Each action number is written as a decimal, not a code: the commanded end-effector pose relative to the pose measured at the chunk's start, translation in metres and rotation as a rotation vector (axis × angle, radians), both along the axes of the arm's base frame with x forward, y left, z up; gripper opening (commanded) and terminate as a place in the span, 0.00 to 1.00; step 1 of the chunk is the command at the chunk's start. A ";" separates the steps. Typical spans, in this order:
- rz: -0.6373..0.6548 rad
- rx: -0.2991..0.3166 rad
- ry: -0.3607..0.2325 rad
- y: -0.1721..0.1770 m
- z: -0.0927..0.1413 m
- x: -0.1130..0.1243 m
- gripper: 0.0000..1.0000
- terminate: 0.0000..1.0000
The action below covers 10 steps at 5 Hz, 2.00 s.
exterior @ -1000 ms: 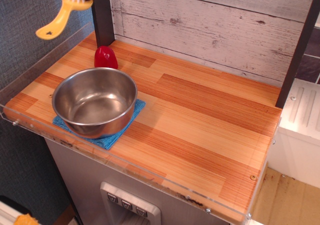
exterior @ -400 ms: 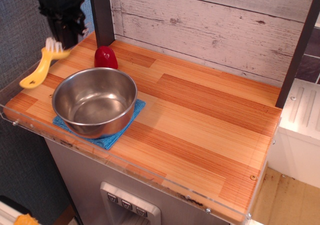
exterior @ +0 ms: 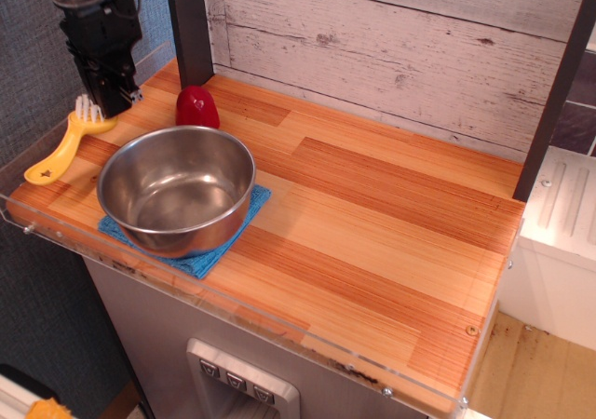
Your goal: Place the brush to the left of the silver bowl
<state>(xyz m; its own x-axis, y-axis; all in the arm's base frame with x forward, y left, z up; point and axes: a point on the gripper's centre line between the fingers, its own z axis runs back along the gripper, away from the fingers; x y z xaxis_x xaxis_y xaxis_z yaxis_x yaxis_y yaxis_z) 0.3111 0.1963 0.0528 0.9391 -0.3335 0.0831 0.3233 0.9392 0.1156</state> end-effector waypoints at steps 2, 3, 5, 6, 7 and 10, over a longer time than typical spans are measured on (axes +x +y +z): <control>0.124 0.028 0.012 0.008 0.014 -0.006 1.00 0.00; 0.129 0.038 0.009 0.003 0.026 -0.004 1.00 0.00; 0.188 0.093 -0.124 -0.028 0.120 0.006 1.00 0.00; 0.375 -0.033 -0.108 -0.058 0.137 0.007 1.00 0.00; 0.393 -0.133 -0.062 -0.097 0.115 0.006 1.00 0.00; 0.327 -0.133 -0.036 -0.121 0.098 0.006 1.00 0.00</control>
